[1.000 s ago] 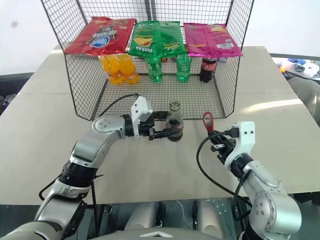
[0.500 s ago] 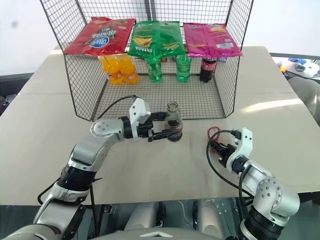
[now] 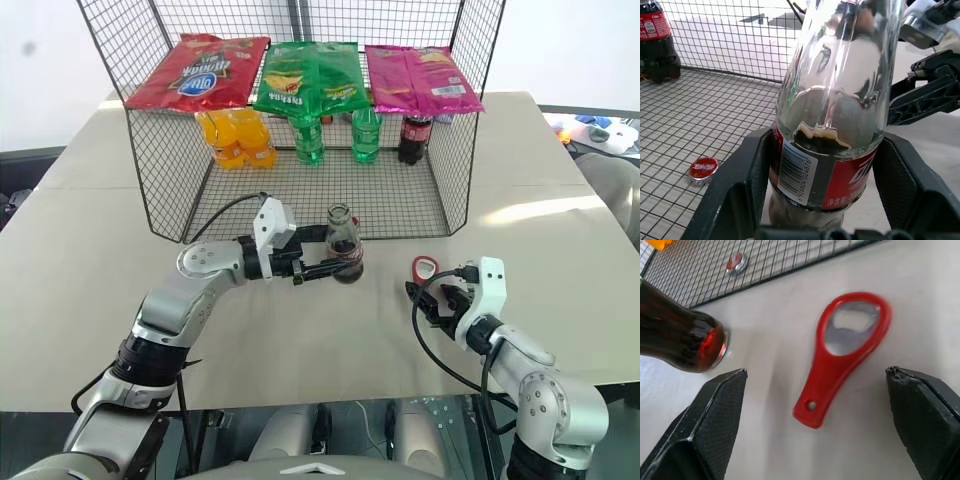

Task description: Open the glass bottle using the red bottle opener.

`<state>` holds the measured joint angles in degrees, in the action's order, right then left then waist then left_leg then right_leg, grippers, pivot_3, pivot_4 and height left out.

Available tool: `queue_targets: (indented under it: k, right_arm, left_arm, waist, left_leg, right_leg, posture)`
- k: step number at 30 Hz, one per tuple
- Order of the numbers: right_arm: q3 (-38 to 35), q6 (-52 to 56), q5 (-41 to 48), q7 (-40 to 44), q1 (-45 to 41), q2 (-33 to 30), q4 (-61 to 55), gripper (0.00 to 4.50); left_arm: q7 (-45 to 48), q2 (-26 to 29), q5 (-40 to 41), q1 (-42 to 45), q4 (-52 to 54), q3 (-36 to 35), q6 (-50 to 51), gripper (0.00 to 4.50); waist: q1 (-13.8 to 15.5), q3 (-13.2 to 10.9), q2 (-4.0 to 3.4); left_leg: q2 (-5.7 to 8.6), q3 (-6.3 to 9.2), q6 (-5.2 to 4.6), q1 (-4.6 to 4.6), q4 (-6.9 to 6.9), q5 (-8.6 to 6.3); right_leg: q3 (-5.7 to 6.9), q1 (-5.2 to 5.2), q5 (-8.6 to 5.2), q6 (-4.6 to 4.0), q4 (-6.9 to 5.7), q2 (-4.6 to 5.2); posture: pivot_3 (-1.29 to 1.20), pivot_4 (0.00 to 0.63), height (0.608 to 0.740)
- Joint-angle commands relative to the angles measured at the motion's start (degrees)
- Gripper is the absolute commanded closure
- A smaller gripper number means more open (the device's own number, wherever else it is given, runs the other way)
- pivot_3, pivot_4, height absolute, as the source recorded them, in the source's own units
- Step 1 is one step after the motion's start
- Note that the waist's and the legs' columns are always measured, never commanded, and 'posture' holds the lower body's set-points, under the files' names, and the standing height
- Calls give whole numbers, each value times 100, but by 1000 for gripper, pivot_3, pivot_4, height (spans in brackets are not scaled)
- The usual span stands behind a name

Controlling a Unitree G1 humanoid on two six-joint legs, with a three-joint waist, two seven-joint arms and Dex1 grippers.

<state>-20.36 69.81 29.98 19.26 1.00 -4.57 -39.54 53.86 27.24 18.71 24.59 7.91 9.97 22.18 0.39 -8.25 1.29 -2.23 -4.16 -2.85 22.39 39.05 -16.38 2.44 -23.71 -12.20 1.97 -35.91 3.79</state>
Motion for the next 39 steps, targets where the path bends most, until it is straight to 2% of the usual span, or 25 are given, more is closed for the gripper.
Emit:
queue_targets:
  k: [1,5,6,7,8,9,10,19,27,30,33,37,39]
  right_arm:
    - [59,-231,235,-65,40,-46,-301,51]
    - [169,-405,319,-102,77,-137,-341,51]
    - [194,-455,341,-108,79,-161,-340,0]
    - [213,-498,361,-114,85,-185,-336,0]
    - [228,-532,378,-121,92,-206,-330,0]
    - [234,-564,402,-127,91,-222,-330,0]
    - [238,-587,428,-138,91,-234,-328,0]
    - [355,-1078,632,-21,69,-590,-378,0]
    - [635,-2044,389,592,375,-1632,-719,0]
    - [566,-2569,102,1001,820,-2260,-874,0]
    - [76,-3124,11,1494,1589,-2700,-967,0]
    - [-788,-3725,0,2259,2743,-3034,-903,0]
    - [-994,-3973,-27,2482,3075,-3105,-803,0]
  left_arm:
    - [-102,99,-1,-54,22,-115,178,1952]
    - [-87,157,85,-55,51,-152,290,1952]
    - [-86,166,105,-52,58,-158,306,1152]
    - [-106,168,113,-53,65,-165,310,819]
    - [-122,168,117,-54,71,-169,314,723]
    - [-129,175,117,-53,82,-170,322,166]
    - [-135,181,119,-51,90,-171,330,74]
    - [-83,329,276,-126,293,-321,387,74]
    - [215,784,1134,-504,887,-1087,822,74]
    - [123,992,1332,-737,1069,-1483,938,74]
    - [116,1222,1452,-1181,1230,-1980,857,74]
    - [275,1606,1531,-2049,1362,-2692,855,74]
    - [308,1720,1581,-2329,1372,-2904,846,74]
  waist:
    - [-4,0,0]
    - [-23,0,0]
    - [-26,0,0]
    - [-32,0,0]
    - [-44,-2,-2]
    - [-48,-3,-3]
    - [-53,-4,-3]
    - [-43,-5,-3]
    - [-50,-9,-6]
    - [-37,-9,-6]
    - [8,-11,-7]
    - [32,-12,-8]
    - [39,-14,-2]
  left_leg:
    - [0,0,0,0,0,0]
    - [-2,0,0,1,0,0]
    - [-2,1,0,1,-1,0]
    - [-2,1,0,1,-1,0]
    - [-3,0,0,1,-1,0]
    - [-3,0,0,3,-1,0]
    - [-2,1,0,7,-1,0]
    - [1,4,-2,19,0,-1]
    - [-1,4,-2,21,-1,-2]
    - [-1,4,-2,21,-1,-2]
    - [1,4,-3,22,-1,-3]
    - [0,1,-3,20,-1,-4]
    - [-1,0,-5,15,-2,-6]
  right_leg:
    - [0,0,0,0,0,0]
    - [0,0,-1,-1,0,0]
    - [0,-1,-1,-1,1,0]
    - [0,-1,-1,-1,1,1]
    - [0,-1,-1,-1,1,1]
    - [0,-3,-1,-1,1,1]
    - [0,-6,-1,-1,1,1]
    - [3,-10,0,1,8,5]
    - [5,-13,-1,0,9,6]
    - [5,-13,-2,1,10,8]
    - [6,-13,-5,4,11,12]
    - [6,-12,-19,1,10,15]
    - [6,-8,-29,14,10,18]
  posture:
    - [0,150,740]
    - [0,150,740]
    - [0,150,740]
    - [0,150,740]
    - [0,150,740]
    - [0,150,740]
    - [0,150,740]
    - [0,150,740]
    - [0,150,740]
    - [0,150,740]
    - [0,150,740]
    - [0,150,740]
    - [0,150,740]
